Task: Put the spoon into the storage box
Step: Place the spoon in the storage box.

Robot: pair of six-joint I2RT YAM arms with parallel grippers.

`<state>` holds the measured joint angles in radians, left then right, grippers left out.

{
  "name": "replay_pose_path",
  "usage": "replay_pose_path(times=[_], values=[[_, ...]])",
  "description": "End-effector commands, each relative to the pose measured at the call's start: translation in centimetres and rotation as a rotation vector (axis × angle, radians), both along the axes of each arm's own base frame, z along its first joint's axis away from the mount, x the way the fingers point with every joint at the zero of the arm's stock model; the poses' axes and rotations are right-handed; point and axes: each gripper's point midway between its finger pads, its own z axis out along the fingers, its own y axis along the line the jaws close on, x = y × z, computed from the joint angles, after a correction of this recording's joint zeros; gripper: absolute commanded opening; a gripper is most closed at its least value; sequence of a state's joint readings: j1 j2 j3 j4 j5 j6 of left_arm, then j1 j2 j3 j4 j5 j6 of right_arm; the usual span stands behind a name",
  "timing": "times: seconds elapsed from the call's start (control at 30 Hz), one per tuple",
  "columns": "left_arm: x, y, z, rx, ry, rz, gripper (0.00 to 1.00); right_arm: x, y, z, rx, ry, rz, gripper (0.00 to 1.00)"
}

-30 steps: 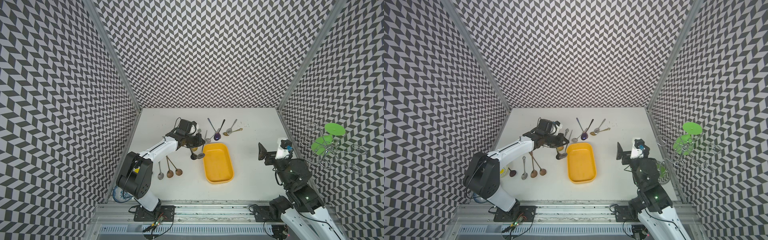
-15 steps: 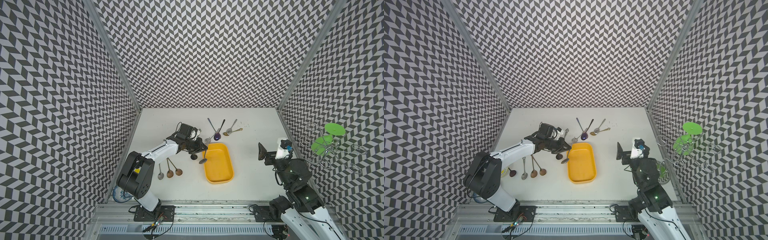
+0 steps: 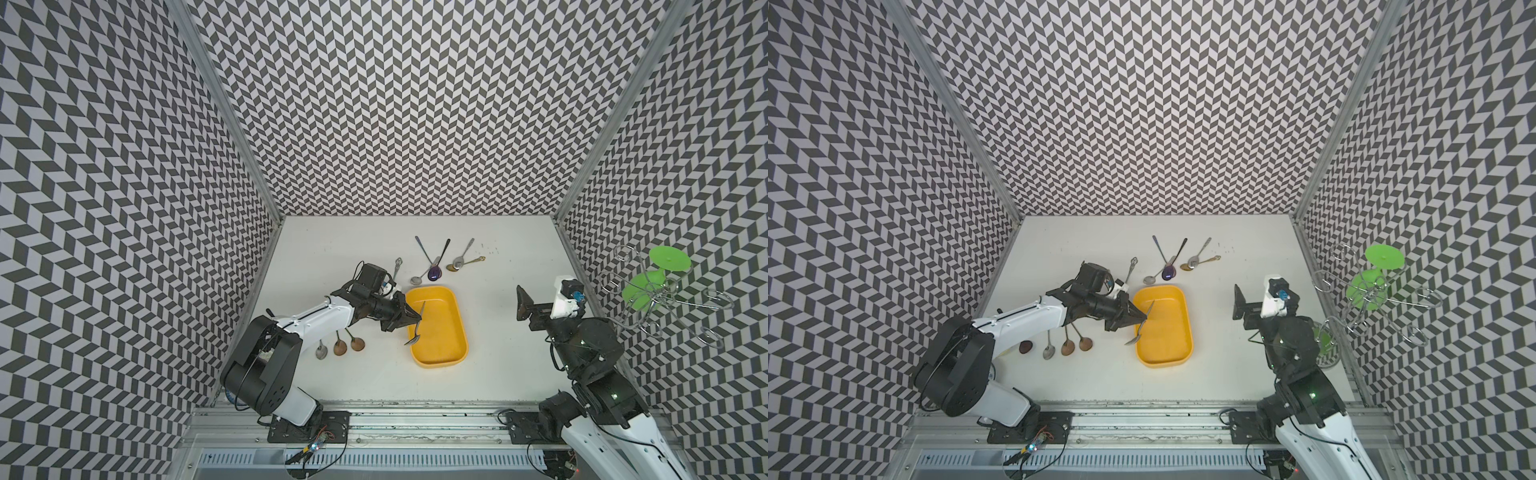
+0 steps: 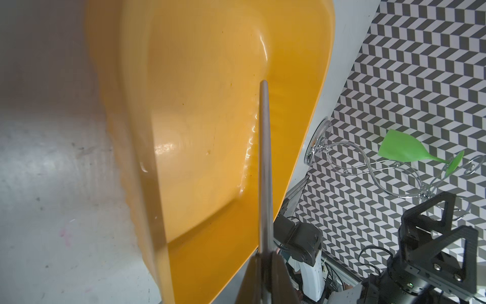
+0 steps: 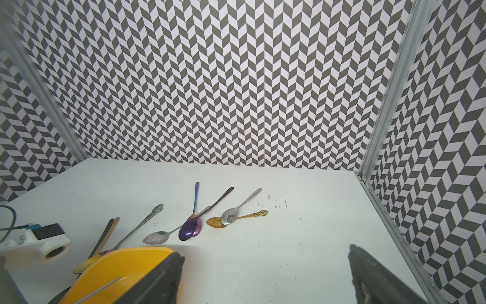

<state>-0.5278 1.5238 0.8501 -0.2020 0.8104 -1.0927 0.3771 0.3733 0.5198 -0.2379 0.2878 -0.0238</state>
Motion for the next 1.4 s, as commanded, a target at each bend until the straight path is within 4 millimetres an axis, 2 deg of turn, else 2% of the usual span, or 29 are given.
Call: replay_pose_path(times=[0.0, 0.33, 0.47, 0.57, 0.67, 0.87, 0.97, 1.1, 1.23, 1.37], values=[[1.7, -0.4, 1.4, -0.012, -0.055, 0.041, 0.00, -0.1, 0.0, 1.2, 0.016, -0.060, 0.003, 0.99], [3.9, -1.2, 0.3, 0.039, -0.082, 0.079, 0.01, -0.2, 0.0, 1.3, 0.016, -0.065, 0.001, 0.99], [4.4, -1.6, 0.0, 0.042, -0.087, 0.080, 0.11, -0.2, 0.0, 1.3, 0.016, -0.064, 0.003, 0.99], [4.5, -1.9, 0.0, 0.040, -0.092, 0.076, 0.15, -0.2, 0.0, 1.3, 0.018, -0.068, 0.004, 0.99], [4.7, -2.0, -0.1, 0.041, -0.094, 0.078, 0.25, -0.2, 0.1, 1.3, 0.016, -0.069, 0.008, 0.99], [5.5, -2.1, 0.4, 0.043, -0.128, 0.083, 0.38, -0.1, 0.3, 1.1, 0.013, -0.059, 0.020, 0.99], [6.0, -2.2, 1.4, 0.038, -0.171, 0.083, 0.43, 0.1, 0.7, 0.9, 0.015, -0.046, 0.039, 0.99], [7.4, -2.1, 4.1, 0.039, -0.308, 0.071, 0.46, 0.8, 2.2, 0.1, 0.019, 0.028, 0.101, 0.97], [9.0, -1.0, 7.0, 0.075, -0.490, 0.061, 0.51, 2.3, 3.7, -0.5, 0.049, 0.144, 0.139, 0.94], [10.5, 0.7, 9.4, 0.152, -0.688, 0.048, 0.58, 3.9, 6.1, -2.8, 0.110, 0.332, 0.197, 0.89]])
